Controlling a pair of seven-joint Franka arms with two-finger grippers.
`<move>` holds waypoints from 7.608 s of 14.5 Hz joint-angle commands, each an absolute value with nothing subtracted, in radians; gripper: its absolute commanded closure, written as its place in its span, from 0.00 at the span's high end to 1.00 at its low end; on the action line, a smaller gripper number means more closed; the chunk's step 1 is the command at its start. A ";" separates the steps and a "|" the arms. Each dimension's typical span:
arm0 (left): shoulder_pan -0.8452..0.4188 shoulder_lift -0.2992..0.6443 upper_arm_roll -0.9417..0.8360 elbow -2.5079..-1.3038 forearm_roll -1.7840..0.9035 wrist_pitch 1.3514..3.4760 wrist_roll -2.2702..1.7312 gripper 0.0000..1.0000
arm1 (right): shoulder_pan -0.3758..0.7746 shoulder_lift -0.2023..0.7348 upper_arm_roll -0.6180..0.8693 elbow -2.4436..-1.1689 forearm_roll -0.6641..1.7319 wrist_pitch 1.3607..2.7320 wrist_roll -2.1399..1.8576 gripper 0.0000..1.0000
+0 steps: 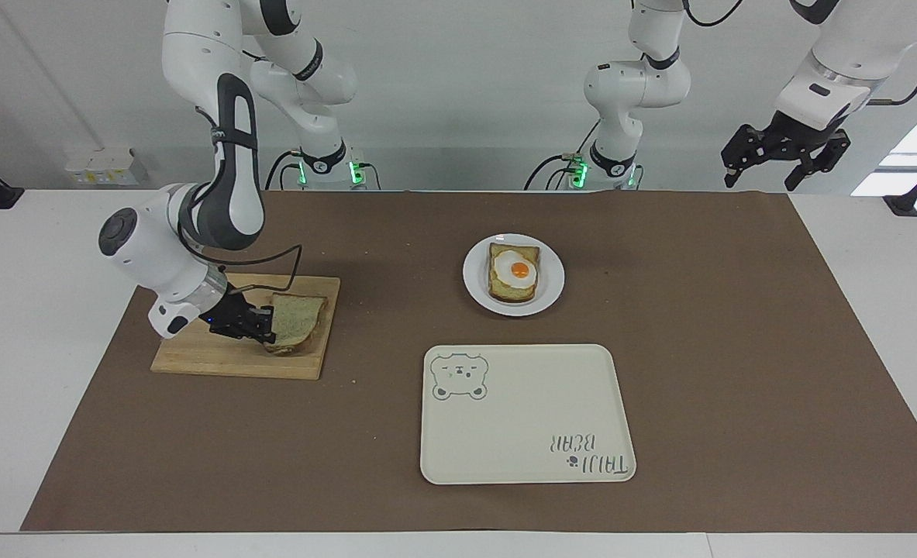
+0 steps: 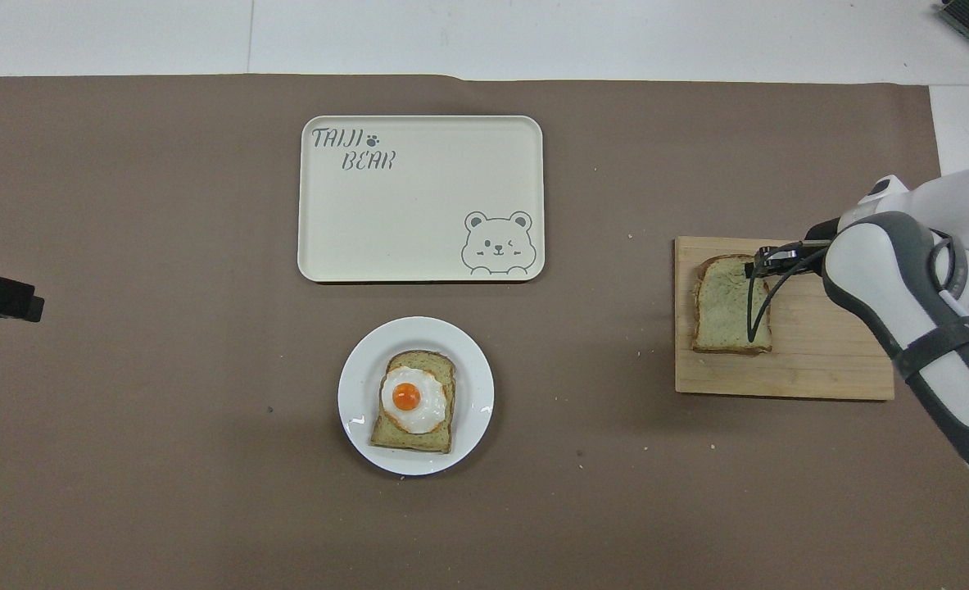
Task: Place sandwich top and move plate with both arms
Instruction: 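Grasp the bread slice with the right gripper and lift it, then carry the bread slice with the right gripper over the egg toast, then lower the bread slice onto the egg and open the right gripper, then withdraw the right gripper while the left gripper reaches the plate rim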
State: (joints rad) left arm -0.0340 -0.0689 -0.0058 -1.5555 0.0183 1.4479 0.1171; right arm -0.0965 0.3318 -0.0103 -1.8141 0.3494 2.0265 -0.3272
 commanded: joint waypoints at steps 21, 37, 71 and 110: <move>-0.038 -0.117 -0.003 -1.621 -0.018 1.439 0.127 1.00 | 0.426 0.164 0.031 -1.871 0.437 1.922 0.316 0.00; -0.038 -0.127 -0.003 -1.638 -0.018 1.440 0.132 1.00 | 0.581 0.273 0.058 -1.864 0.503 2.215 0.344 0.00; -0.098 -0.179 -0.003 -2.049 -0.296 1.791 0.150 1.00 | 0.466 0.132 0.043 -1.827 0.214 2.019 0.242 1.00; -0.486 -0.026 -0.005 -2.482 -0.554 2.418 0.146 0.41 | 0.002 -0.101 0.003 -1.551 -0.029 1.546 0.183 1.00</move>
State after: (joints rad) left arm -0.4562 -0.0111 -0.0187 -2.4507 -0.5117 2.3897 0.1302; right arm 0.0203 -0.0964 -0.0007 -1.5749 -0.0319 1.5856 0.2074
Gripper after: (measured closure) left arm 0.595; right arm 0.000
